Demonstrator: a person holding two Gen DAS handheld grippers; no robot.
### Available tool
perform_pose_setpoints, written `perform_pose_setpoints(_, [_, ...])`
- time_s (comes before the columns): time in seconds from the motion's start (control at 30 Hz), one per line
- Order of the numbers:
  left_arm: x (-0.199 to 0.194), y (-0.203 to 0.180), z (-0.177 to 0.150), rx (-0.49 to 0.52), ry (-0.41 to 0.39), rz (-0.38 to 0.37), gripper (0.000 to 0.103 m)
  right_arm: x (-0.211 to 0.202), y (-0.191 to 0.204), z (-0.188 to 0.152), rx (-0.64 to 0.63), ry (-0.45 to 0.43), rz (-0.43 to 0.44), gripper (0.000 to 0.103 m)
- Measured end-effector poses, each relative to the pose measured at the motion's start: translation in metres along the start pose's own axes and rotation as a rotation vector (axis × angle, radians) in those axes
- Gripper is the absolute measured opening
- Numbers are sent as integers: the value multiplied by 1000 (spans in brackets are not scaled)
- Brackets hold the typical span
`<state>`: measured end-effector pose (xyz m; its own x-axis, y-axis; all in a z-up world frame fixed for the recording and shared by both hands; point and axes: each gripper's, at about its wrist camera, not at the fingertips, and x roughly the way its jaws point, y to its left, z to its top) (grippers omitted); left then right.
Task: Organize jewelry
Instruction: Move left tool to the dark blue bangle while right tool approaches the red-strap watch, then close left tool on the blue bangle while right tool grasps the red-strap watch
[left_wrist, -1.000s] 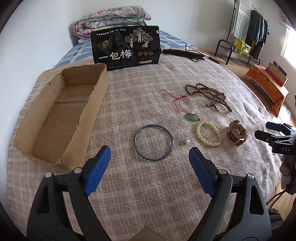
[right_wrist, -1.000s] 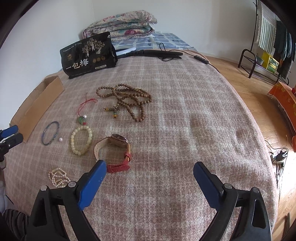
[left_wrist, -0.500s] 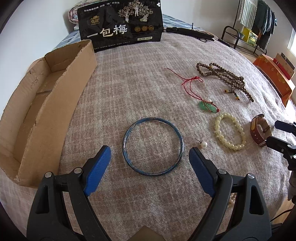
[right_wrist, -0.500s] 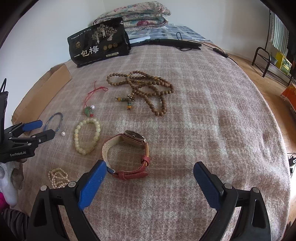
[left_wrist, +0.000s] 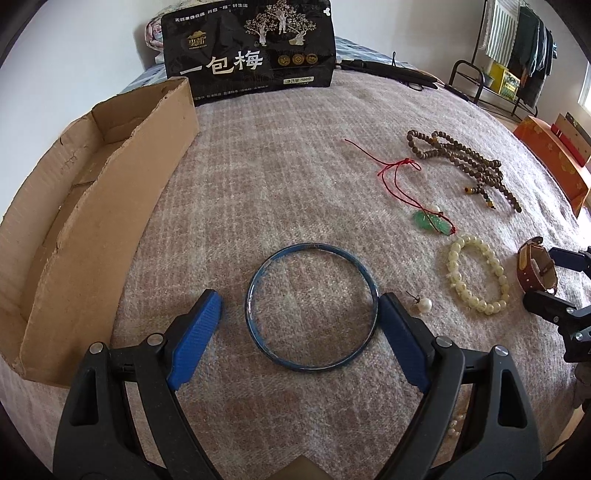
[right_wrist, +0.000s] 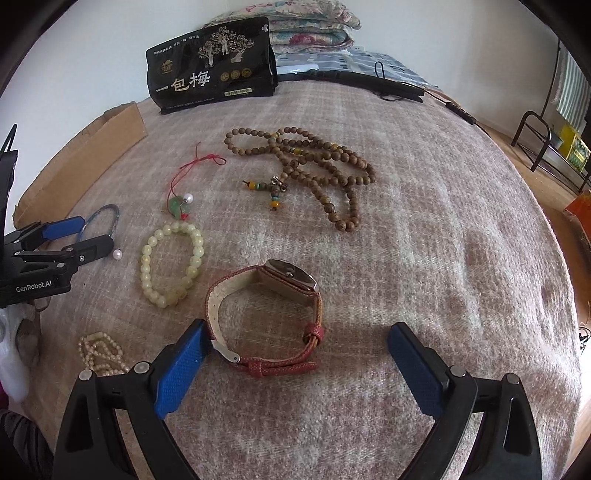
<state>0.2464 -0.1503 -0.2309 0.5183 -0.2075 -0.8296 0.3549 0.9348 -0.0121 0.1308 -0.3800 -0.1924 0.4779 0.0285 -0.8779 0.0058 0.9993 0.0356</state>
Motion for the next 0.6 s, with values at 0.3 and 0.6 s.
perform_pose_setpoints(0.3, [-4, -3, -1, 6, -10, -28, 73, -2, 5, 2, -30, -9, 31, 67])
perform_pose_setpoints(0.6, [-8, 0, -1, -21, -13, -56, 73, -5, 8, 1, -32, -16, 43, 59])
